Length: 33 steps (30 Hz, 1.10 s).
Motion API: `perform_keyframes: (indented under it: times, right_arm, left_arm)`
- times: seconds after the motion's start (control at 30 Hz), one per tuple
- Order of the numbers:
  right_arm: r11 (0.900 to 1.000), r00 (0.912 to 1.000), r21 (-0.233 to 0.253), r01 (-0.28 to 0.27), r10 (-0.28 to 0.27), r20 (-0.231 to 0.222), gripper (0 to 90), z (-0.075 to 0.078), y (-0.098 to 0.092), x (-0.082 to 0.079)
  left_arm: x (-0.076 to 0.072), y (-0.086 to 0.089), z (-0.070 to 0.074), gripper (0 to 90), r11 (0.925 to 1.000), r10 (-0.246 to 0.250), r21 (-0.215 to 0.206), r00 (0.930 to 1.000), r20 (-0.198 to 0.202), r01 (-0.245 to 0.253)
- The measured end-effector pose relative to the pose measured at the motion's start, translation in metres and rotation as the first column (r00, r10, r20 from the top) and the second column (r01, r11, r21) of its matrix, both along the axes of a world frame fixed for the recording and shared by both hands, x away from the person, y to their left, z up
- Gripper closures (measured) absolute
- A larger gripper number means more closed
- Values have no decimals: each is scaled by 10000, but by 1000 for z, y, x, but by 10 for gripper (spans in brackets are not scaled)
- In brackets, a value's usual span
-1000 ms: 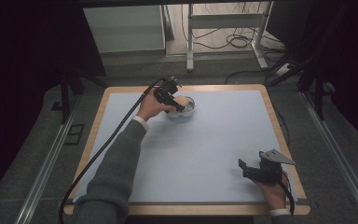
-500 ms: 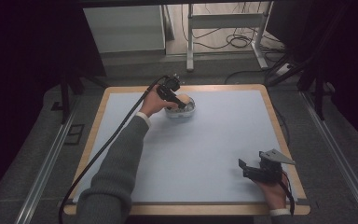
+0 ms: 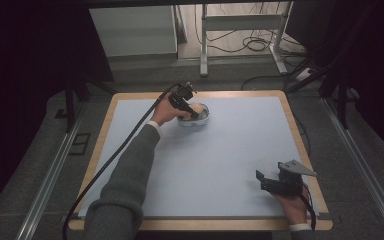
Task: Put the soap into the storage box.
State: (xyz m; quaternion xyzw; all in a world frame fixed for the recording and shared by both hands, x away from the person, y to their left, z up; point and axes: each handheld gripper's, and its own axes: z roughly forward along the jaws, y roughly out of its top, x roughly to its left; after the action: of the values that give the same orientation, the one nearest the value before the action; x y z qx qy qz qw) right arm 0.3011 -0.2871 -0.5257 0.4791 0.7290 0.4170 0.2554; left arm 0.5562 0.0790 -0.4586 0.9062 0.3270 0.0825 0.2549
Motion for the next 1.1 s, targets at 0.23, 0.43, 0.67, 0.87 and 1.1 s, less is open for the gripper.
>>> perform_keyframes:
  times: [0.23,0.43,0.67,0.87,1.1]
  right_arm:
    - [9999,10000,-99,-32,32,33,93,0,1,0]
    - [10000,10000,-66,3,-3,23,93,0,1,0]
    - [9999,10000,-119,-20,20,22,93,0,1,0]
    - [9996,10000,-265,8,-7,26,93,0,2,0]
    - [9985,9999,-549,58,-52,106,93,0,5,-1]
  left_arm:
    - [0,-1,-5,317,9998,110,-192,9998,-163,-113]
    - [-7,0,5,279,9986,73,-516,9999,-72,-77]
    - [-34,10,13,240,9985,84,-551,9995,308,-67]
    - [-61,23,15,205,9974,250,-693,9970,733,-199]
    - [-98,40,17,195,9944,268,-1046,9920,1237,-138]
